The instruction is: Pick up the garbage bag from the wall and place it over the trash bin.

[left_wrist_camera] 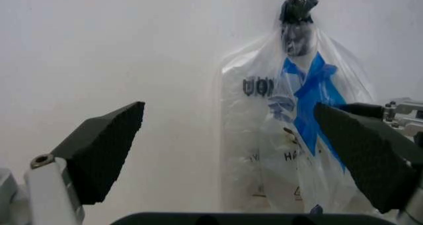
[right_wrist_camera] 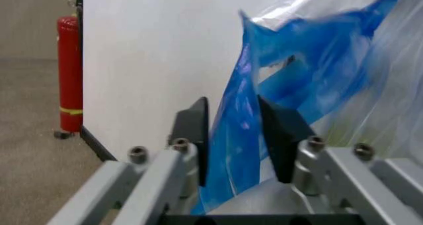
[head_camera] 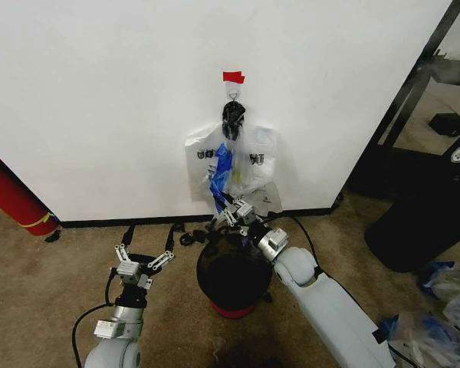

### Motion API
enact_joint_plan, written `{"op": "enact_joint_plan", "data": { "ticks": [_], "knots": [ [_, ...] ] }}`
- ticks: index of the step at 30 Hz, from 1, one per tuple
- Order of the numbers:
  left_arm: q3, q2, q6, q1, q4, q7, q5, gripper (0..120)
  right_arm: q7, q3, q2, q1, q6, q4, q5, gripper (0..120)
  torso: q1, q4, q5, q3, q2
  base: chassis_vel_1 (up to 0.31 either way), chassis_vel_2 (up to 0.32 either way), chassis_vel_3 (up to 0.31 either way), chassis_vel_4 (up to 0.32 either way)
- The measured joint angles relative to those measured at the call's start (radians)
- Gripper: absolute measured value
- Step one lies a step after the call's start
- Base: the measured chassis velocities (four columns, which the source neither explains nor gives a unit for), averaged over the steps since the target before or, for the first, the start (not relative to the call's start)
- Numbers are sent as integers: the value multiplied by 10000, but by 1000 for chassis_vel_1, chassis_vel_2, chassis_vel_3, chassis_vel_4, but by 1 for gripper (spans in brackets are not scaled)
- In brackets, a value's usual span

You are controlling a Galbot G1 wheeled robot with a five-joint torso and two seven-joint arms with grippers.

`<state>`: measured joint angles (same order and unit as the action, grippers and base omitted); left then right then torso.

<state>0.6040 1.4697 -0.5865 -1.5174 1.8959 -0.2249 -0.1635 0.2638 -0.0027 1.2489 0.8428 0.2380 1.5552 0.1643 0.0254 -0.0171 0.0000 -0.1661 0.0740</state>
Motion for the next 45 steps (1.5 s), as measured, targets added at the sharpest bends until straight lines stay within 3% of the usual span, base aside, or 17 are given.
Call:
{"op": "enact_joint_plan", "data": {
  "ticks": [9,11,19,28,32,35,39,42,45],
  "knots": [
    [-58,94,-64,50,-141,-3,74,100,17,-185,-255,-320,-192,-189,11,63,0,0,0,0,0,0,0,0,0],
    [-62,97,-66,56,-149,-5,77,100,27,-190,-235,-370,-215,-257,12,61,0,0,0,0,0,0,0,0,0],
    [9,24,-105,57,-183,11,67,100,325,-130,-53,-572,-240,-598,67,31,0,1,0,0,0,0,0,0,0],
    [-50,10,-128,118,-225,42,45,100,597,195,-172,-104,-226,-30,482,0,0,0,0,0,0,0,0,0,0],
    [-131,13,-128,174,-231,38,49,100,744,440,-217,55,-38,48,1004,0,0,1,0,0,0,0,0,0,0],
    [-250,-164,-35,344,-199,37,-28,100,1396,1009,-214,452,619,306,2489,0,0,2,0,0,0,0,0,0,0],
    [-688,-880,478,937,17,-18,-447,100,2517,1832,-297,1285,919,910,5136,0,0,-3,1,0,0,0,0,0,0],
    [-999,-1239,683,1320,38,-199,-477,100,3049,2121,-316,1673,976,1098,6014,0,0,-2,-1,0,0,0,0,0,0],
    [-1692,-1993,1015,2037,40,-495,-468,100,3689,2493,-274,2180,1086,1256,6825,0,0,-4,0,1,0,0,0,0,0]
  ]
}}
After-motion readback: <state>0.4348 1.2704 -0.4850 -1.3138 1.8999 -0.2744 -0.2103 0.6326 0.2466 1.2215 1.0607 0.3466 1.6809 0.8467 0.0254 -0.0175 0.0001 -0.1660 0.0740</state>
